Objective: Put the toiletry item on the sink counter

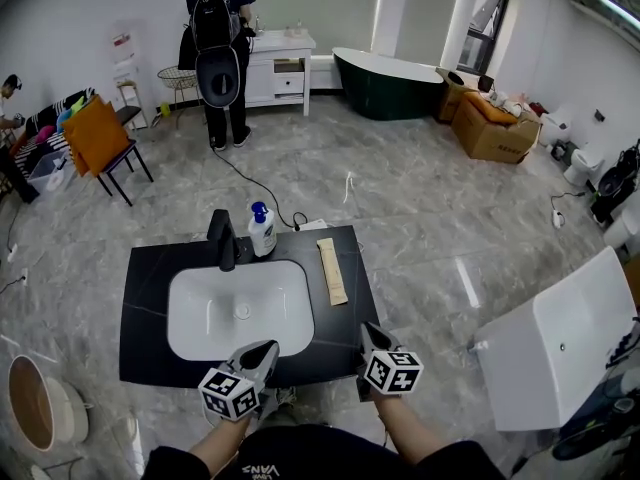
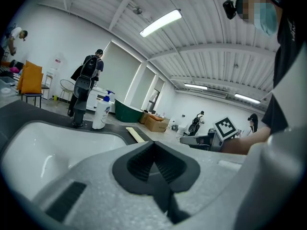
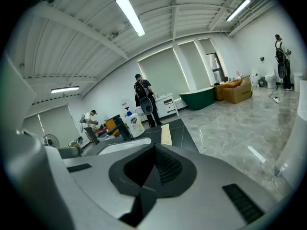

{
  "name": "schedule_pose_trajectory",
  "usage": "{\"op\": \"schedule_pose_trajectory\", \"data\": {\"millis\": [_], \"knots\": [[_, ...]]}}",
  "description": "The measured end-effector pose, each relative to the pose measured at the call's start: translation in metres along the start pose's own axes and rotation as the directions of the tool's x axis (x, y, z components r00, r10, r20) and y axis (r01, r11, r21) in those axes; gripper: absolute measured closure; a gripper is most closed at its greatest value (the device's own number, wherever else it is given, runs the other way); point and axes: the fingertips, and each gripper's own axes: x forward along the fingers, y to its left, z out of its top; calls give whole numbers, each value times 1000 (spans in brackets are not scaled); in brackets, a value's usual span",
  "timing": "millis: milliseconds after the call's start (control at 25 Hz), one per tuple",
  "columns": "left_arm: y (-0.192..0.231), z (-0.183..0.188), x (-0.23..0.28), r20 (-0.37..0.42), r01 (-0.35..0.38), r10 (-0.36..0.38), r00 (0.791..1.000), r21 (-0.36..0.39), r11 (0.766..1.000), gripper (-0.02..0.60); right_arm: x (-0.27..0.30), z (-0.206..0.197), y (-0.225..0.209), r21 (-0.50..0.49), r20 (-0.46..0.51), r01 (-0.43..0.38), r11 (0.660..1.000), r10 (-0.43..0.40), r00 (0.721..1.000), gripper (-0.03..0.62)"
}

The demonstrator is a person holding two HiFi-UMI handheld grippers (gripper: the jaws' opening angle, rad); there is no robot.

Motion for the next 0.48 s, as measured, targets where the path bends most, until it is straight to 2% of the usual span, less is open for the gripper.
{"op": "schedule_pose_trajectory", "data": {"millis": [200, 480], "knots": [[-24, -14, -9, -7, -2, 3, 1000, 6, 1000, 572, -32, -6, -3, 2, 12, -10, 1000, 10, 1000, 592], [-45, -35, -25, -31, -46, 47, 998, 41, 998, 572, -72, -27, -14, 36, 16, -5, 999, 4, 1000, 593]]}}
